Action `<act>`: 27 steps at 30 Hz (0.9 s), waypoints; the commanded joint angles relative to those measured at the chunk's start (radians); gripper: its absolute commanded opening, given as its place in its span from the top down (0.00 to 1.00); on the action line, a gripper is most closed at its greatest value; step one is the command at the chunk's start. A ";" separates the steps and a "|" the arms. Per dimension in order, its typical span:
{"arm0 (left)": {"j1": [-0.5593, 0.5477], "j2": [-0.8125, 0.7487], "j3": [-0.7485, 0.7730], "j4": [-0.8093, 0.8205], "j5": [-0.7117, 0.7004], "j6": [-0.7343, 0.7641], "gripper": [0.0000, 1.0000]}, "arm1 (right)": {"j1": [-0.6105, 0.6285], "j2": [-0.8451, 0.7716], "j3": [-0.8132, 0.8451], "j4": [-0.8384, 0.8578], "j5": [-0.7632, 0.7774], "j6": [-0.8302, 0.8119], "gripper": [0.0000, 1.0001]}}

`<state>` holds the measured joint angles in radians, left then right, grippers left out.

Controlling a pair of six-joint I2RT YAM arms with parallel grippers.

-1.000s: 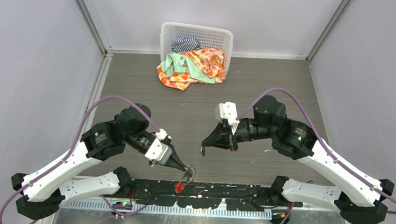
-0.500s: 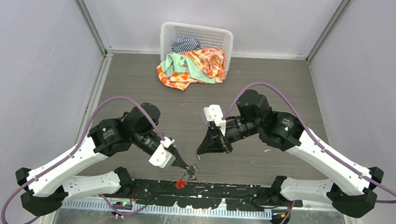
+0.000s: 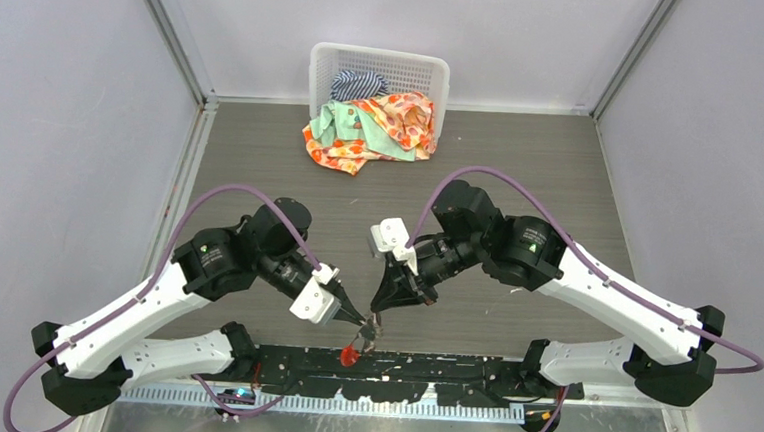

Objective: Put the keys on the keyring

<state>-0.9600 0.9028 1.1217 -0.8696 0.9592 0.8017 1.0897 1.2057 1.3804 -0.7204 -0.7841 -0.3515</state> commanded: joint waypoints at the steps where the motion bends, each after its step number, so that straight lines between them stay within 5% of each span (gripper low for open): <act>1: 0.000 -0.016 0.014 0.053 0.015 0.002 1.00 | 0.014 0.006 0.051 0.000 0.016 -0.024 0.99; 27: 0.000 -0.039 -0.010 0.078 0.016 -0.026 1.00 | 0.024 0.023 0.037 0.088 -0.036 0.018 0.99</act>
<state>-0.9600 0.8780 1.1099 -0.8417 0.9592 0.7853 1.1103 1.2369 1.3983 -0.6785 -0.7902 -0.3424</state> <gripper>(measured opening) 0.010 0.020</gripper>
